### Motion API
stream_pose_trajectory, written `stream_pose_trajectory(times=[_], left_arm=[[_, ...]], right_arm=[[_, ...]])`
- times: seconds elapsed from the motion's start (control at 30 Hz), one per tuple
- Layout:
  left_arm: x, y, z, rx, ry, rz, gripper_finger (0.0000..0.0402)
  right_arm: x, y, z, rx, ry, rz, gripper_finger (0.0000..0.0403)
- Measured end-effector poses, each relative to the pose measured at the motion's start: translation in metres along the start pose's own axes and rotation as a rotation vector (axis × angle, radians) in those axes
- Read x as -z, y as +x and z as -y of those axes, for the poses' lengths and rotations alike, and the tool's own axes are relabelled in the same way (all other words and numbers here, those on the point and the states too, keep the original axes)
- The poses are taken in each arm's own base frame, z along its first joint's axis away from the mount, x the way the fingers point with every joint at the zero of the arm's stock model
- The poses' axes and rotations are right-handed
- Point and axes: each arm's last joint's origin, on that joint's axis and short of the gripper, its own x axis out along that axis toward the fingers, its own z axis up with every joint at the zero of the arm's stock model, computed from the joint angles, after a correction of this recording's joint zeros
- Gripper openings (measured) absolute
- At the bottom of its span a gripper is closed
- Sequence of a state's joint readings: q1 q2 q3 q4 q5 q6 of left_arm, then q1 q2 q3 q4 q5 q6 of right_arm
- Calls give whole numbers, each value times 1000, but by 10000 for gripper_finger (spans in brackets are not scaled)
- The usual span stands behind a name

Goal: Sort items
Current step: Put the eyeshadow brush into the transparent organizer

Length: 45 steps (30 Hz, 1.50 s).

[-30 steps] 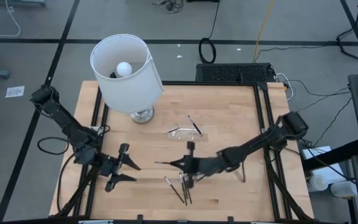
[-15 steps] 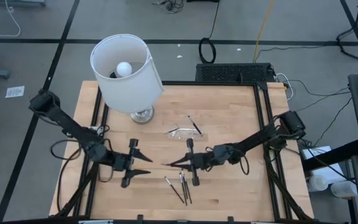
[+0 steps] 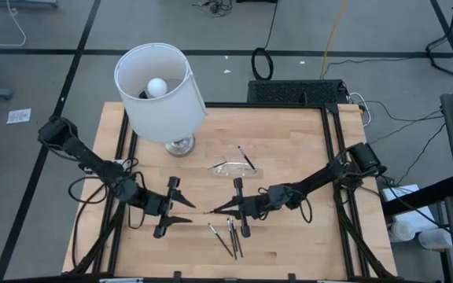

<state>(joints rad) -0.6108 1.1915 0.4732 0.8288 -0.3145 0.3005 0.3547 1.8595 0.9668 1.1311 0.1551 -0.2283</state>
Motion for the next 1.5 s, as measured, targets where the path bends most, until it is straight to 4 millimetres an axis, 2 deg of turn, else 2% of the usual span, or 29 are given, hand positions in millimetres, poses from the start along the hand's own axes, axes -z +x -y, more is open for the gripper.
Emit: stream_pose_trajectory(times=[0.33, 0.5, 1.03, 1.17, 1.5], left_arm=[[2, 2, -5, 7, -36, -5, 202], [3, 2, -5, 7, -36, -6, 203], [2, 2, -7, 16, -36, 2, 200], [1, 2, -7, 18, -47, 14, 171], [2, 3, -9, 0, -45, 8, 39]], right_arm=[[1, 30, 5, 15, -35, -29, 0], [-3, 37, 10, 21, -38, -46, 0], [-1, 39, 19, 20, -34, -47, 0], [-1, 39, 19, 20, -34, -46, 0], [-2, 39, 19, 17, -33, -42, 0]])
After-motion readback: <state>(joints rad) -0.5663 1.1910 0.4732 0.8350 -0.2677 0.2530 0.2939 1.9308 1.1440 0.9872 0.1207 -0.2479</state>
